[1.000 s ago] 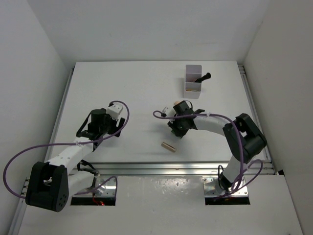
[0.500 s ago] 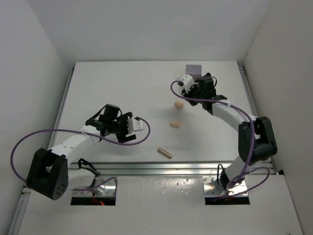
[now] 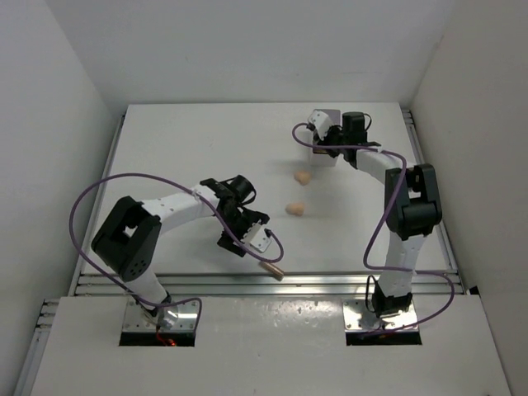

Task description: Organize the makeup

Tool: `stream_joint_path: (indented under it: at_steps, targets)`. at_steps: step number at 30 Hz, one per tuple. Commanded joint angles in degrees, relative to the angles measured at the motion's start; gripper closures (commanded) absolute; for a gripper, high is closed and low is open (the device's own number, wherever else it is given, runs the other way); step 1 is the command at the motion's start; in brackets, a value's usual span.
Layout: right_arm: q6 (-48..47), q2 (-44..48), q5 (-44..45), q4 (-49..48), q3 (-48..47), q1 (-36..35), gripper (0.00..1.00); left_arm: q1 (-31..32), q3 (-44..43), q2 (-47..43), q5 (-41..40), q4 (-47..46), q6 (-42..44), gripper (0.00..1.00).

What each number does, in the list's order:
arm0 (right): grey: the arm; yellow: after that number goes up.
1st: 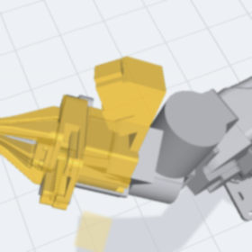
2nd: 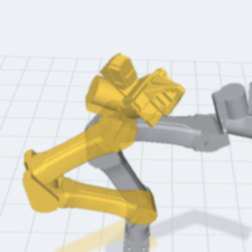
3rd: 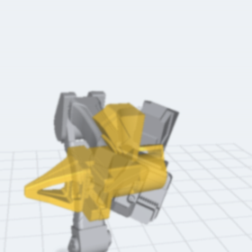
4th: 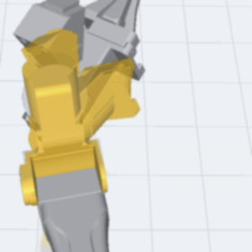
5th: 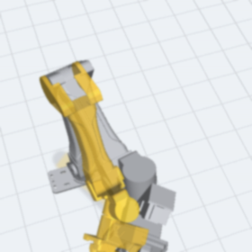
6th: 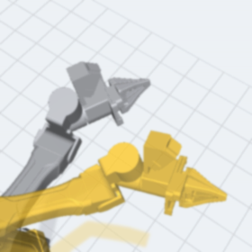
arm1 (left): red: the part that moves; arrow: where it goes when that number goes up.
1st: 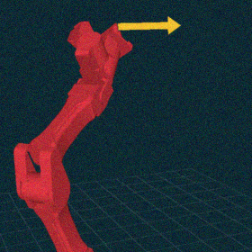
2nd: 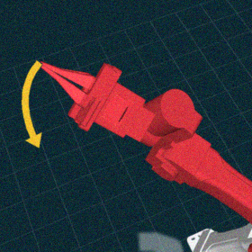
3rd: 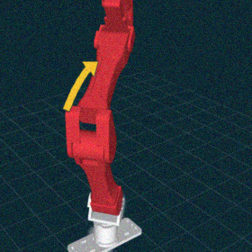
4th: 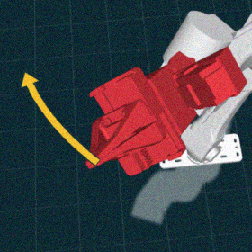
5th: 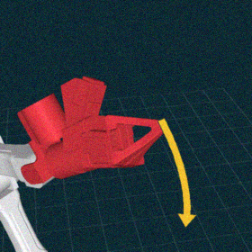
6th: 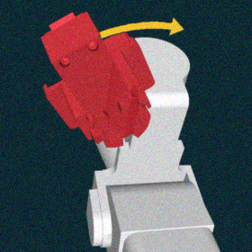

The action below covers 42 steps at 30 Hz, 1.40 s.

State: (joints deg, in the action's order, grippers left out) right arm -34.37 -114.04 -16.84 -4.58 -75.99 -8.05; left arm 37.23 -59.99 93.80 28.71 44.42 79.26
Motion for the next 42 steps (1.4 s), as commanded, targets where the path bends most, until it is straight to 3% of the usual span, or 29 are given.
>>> stream_joint_path:
  at_steps: [1, 2, 3, 12, 16, 17, 20, 23, 25, 27, 30, 34, 37, 42]
  targets:
    - [-2.72, 0.05, -3.47, -1.67, -0.22, 1.11, 0.88, 1.43, -2.58, 0.86, 0.56, 3.48, 0.90, 0.08]
    - [-2.63, 0.04, -2.85, -1.75, 0.05, 1.11, 0.61, 1.44, -2.59, 1.56, -0.31, 3.48, 0.89, 0.07]
    - [-2.46, 0.22, -2.85, -1.92, 0.48, 1.28, 0.50, 2.31, -3.11, 2.35, -0.32, 3.48, 0.11, 0.06]
    - [5.09, 7.93, 0.84, -2.80, 3.82, 0.94, 0.28, 6.35, -4.70, 3.41, -3.39, 5.49, 1.24, 0.06]
    - [9.23, 16.99, 4.43, 1.06, 11.10, -2.04, 0.23, 7.50, -4.70, 3.41, -5.50, 8.22, 2.47, 0.06]
    - [9.76, 22.58, 6.45, 1.32, 16.95, -2.84, 0.23, 7.50, -4.70, 3.41, -5.51, 8.92, 2.47, 0.06]
    - [10.29, 30.93, 11.89, 3.69, 23.05, -8.19, 0.22, 8.21, -4.70, 1.83, -3.76, 9.63, 0.73, 0.13]
    - [22.01, 36.94, 19.29, 9.40, 25.62, -12.16, 0.26, 10.66, -5.40, -0.97, 1.69, 10.15, -5.95, 0.25]
    - [31.09, 39.85, 20.09, 16.25, 26.06, -12.77, 0.30, 12.68, -4.10, -2.91, 4.41, 10.16, -6.41, 0.27]
    - [37.67, 43.78, 19.13, 19.24, 27.55, -14.43, 0.30, 14.18, -1.55, -6.59, 4.43, 10.16, -2.21, 0.27]
    - [41.38, 49.84, 19.29, 21.70, 34.91, -16.72, 0.28, 17.07, 5.82, -9.15, 2.95, 11.55, 15.93, 0.18]
    - [45.09, 56.29, 20.97, 27.32, 38.09, -16.73, 0.22, 20.76, 9.36, -8.64, -1.80, 10.95, 30.81, 0.10]
    - [46.76, 61.20, 21.32, 30.05, 39.42, -16.82, 0.20, 21.65, 9.36, -6.53, -4.01, 6.66, 35.86, 0.08]
    - [48.26, 65.96, 20.97, 33.76, 42.67, -17.43, 0.20, 22.88, 2.16, -0.12, -4.53, 2.16, 38.41, 0.06]
